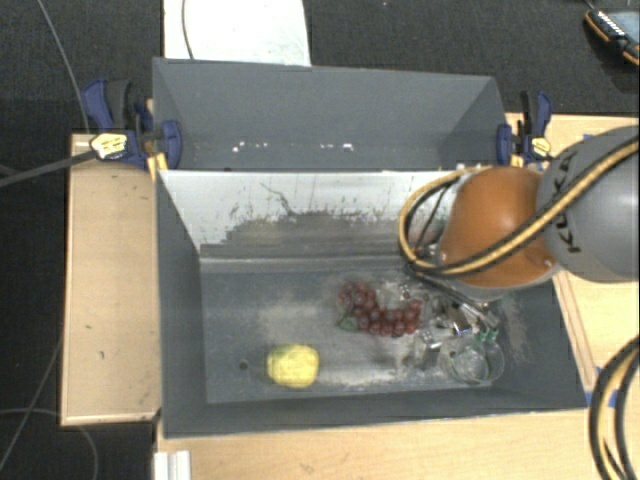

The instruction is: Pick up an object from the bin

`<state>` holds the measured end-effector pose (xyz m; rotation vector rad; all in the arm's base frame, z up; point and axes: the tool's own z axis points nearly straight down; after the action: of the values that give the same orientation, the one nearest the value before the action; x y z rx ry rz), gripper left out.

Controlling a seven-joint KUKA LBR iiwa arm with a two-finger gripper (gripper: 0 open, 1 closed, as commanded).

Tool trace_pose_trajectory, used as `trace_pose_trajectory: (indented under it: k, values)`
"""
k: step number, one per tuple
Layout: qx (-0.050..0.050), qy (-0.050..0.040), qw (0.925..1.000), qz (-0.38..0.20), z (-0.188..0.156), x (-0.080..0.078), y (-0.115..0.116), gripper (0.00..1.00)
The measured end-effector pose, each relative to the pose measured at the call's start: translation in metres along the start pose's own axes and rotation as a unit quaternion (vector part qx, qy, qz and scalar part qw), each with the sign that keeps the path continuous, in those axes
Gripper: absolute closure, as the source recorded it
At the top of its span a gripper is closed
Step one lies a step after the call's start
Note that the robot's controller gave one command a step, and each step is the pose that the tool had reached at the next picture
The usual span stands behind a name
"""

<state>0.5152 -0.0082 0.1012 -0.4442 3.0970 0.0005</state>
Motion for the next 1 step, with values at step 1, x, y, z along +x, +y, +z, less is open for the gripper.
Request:
trace_pose_trajectory:
  k: [1]
  values:
    - [0.000, 0.0011, 0.9711, -0.239, 0.0284, 0.0187, -0.0091, 1.00]
